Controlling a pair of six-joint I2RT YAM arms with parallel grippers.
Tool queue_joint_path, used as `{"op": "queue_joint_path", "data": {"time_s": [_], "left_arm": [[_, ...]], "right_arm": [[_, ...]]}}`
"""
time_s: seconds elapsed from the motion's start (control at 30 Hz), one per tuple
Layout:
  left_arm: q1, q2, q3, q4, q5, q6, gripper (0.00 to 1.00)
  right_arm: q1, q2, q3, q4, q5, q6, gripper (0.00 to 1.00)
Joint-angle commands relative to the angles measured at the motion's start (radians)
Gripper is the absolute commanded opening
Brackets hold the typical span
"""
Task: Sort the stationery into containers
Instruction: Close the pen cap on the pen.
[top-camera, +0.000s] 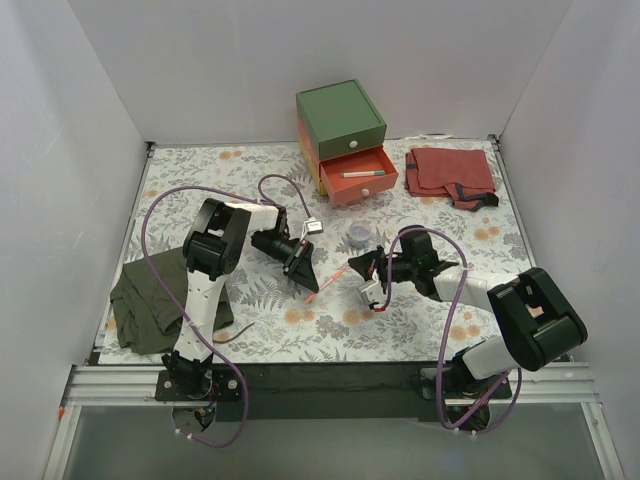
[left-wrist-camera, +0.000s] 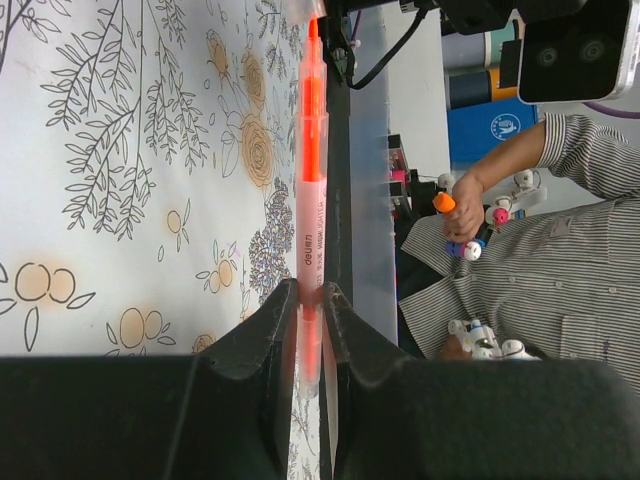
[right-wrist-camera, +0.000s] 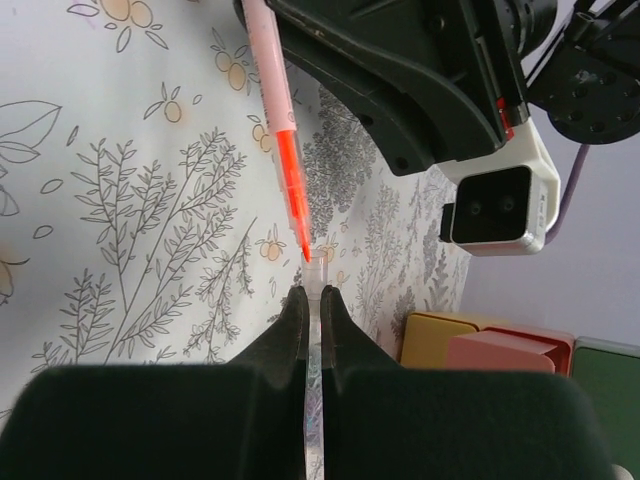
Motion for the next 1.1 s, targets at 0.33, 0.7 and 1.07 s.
{"op": "queue_joint_path", "data": {"time_s": [0.33, 0.7, 1.07], "left_arm": [[0.000, 0.004, -0.003, -0.039, 0.040, 0.023, 0.00], [0.000, 0.012, 0.001, -0.039, 0.043, 0.021, 0.00], [-0.001, 0.049, 0.037, -0.039, 0.060, 0.010, 0.00]], "right_arm": [[0.013, -0.013, 0.046, -0.092, 0.037, -0.027, 0.01], [0.015, -0.036, 0.039, -0.092, 0.049, 0.022, 0.01], [0.019, -0.039, 0.037, -0.112, 0.034, -0.015, 0.01]]}}
